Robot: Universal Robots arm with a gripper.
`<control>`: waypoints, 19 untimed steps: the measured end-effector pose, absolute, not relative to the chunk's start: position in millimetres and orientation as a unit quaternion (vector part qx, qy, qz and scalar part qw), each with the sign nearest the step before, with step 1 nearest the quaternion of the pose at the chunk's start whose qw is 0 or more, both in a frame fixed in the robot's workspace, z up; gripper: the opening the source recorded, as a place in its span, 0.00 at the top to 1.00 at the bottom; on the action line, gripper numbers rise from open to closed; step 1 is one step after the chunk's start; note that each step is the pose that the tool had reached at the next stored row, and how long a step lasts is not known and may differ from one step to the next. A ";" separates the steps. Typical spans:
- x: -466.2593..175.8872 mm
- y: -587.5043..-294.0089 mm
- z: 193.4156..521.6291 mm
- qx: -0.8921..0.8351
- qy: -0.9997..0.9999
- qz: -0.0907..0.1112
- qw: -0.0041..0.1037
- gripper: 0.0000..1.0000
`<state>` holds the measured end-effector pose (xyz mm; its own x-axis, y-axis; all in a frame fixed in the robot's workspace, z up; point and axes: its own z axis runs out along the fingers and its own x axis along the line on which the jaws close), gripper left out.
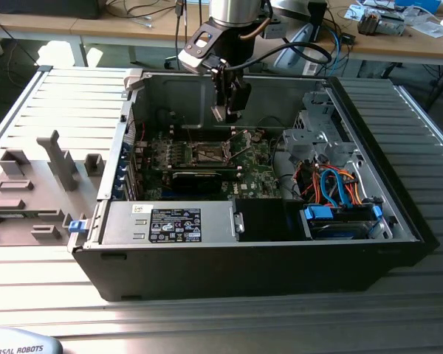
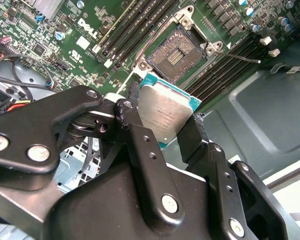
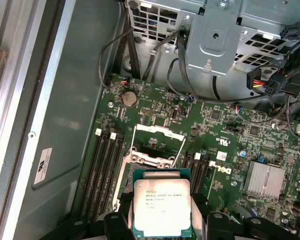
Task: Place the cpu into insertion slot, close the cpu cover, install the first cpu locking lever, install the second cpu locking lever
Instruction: 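Place the cpu into insertion slot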
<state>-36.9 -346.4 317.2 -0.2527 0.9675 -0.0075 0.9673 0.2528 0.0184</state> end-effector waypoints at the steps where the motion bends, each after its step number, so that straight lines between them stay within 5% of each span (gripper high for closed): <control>1: -36.9 -346.4 317.2 0.611 0.791 0.005 0.009 0.46; 19: -36.9 -346.4 317.2 0.615 0.788 0.005 0.009 0.46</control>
